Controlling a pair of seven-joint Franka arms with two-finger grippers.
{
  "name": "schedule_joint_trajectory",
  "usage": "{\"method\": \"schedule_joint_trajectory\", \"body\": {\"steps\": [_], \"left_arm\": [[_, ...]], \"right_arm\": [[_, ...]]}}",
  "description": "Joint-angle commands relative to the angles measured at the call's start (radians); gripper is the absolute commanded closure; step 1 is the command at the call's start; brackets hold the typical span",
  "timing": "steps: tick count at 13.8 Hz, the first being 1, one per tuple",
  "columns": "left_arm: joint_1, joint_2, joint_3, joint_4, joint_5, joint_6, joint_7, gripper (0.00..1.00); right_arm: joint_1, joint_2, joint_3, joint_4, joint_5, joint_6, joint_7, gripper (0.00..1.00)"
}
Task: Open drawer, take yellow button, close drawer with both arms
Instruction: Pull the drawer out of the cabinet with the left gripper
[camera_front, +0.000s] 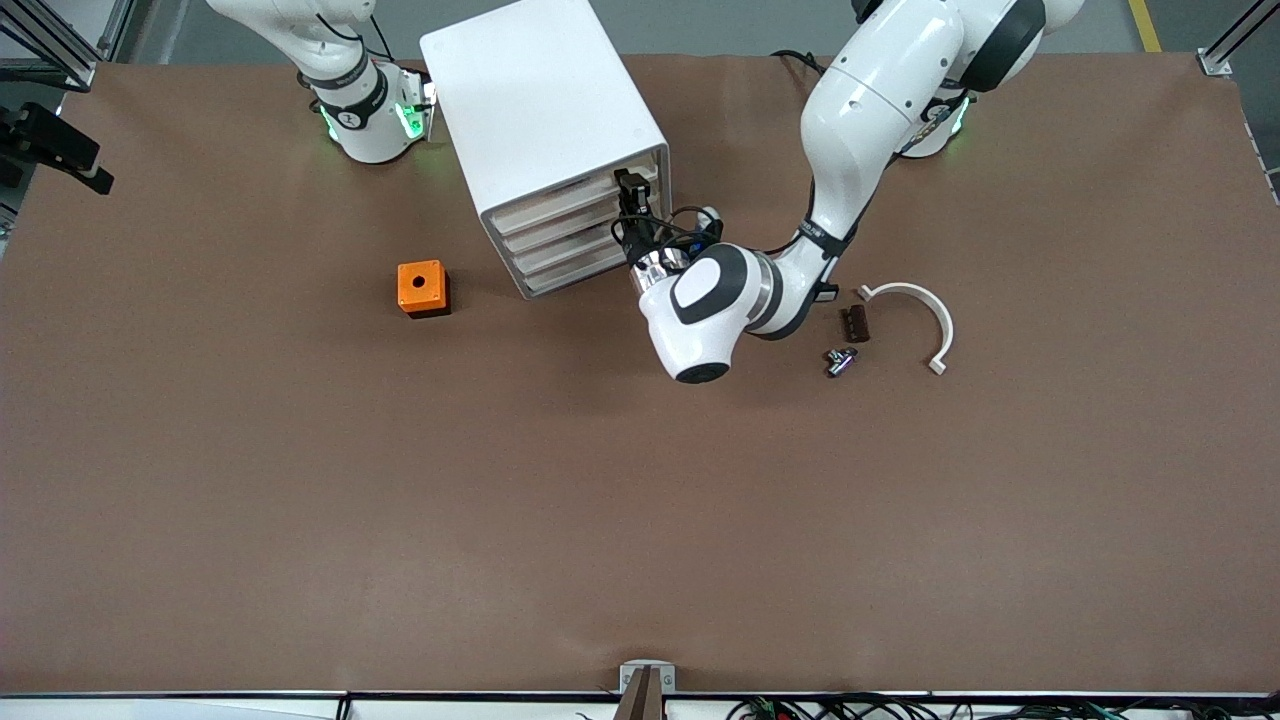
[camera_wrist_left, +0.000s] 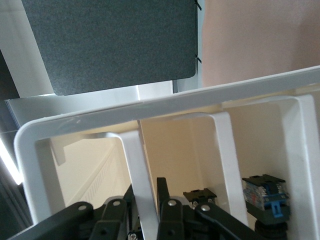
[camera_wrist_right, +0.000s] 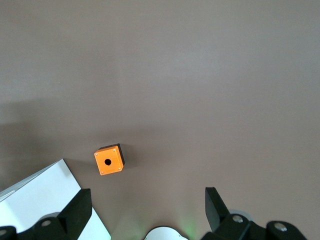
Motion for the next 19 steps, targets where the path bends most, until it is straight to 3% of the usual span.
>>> {"method": "schedule_joint_trajectory", "body": {"steps": [1,10,16,19], "left_arm": [[0.042,0.013,0.010,0.020,-0.013,0.006,0.015,0.82],[0.158,0.013,0.011,0.023,-0.013,0.091,0.030,0.79],[0.215,0.012,0.011,0.023,-0.013,0.095,0.032,0.79],[0.232,0.012,0.011,0.025,-0.013,0.095,0.032,0.78]], "right_arm": [[-0.021,-0.005,0.014,0.010,0.013,0.015,0.004,0.00],[-0.028,0.098,0.014,0.039,0.013,0.006,0.003,0.00],[-0.030,0.144,0.012,0.039,-0.004,0.069,-0.008,0.00],[-0.039,0.241,0.012,0.039,-0.003,0.084,-0.004,0.00]]}}
